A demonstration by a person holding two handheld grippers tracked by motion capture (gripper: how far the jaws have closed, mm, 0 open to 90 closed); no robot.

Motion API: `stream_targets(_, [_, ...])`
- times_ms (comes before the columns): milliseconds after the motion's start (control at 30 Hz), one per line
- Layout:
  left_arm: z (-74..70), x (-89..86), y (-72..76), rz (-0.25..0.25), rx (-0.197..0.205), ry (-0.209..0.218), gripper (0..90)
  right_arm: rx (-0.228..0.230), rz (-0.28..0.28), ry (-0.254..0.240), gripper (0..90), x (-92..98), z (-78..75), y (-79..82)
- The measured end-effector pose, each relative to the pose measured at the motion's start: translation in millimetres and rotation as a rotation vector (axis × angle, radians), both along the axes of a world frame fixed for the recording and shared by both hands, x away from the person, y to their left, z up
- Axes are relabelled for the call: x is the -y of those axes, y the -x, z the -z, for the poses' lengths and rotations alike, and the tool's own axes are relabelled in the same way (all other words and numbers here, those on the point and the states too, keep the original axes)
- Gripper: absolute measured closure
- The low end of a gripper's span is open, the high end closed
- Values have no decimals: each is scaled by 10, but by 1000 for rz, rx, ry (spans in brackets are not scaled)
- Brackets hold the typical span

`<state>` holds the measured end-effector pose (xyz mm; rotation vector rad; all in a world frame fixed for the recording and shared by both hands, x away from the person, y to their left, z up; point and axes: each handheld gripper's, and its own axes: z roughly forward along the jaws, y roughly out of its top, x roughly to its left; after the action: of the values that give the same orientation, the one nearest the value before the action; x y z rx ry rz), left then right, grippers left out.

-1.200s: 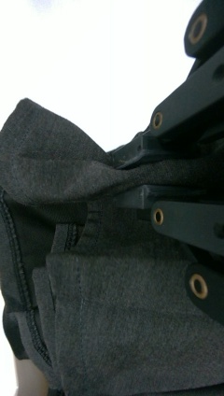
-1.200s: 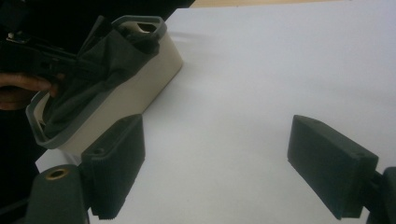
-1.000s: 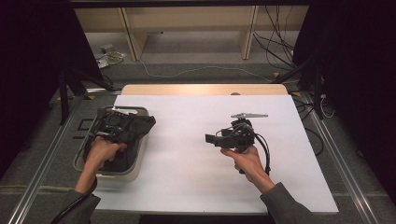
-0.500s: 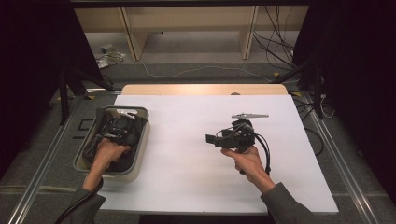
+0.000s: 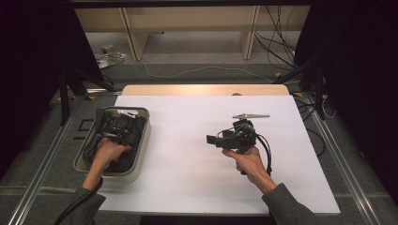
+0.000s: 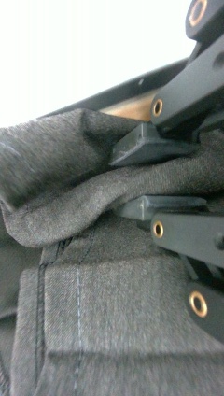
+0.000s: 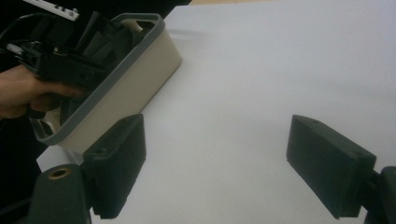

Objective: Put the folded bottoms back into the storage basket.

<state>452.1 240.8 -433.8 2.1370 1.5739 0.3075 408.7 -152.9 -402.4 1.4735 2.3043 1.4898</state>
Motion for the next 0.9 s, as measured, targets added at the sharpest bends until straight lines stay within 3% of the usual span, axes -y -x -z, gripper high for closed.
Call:
stream_targets(200, [-183, -68, 71, -8, 16, 54, 598, 2, 8, -3, 206, 16, -13, 2])
stream_targets(300, [-274, -86, 134, -24, 34, 53, 550, 7, 6, 1, 206, 8, -14, 8])
stream_targets(533, [-299, -102, 293, -29, 8, 43, 498, 17, 10, 9, 205, 13, -26, 21])
stream_targets(633, [-221, -106, 346, -17, -12, 34, 605, 18, 12, 8, 205, 24, -37, 23])
stream_targets(767, [-107, -73, 303, -15, -33, 5, 776, 15, 17, 10, 206, 21, -33, 21])
stream_targets(900, [6, 2, 245, 8, -56, -36, 813, 17, 10, 16, 206, 1, -21, 19])
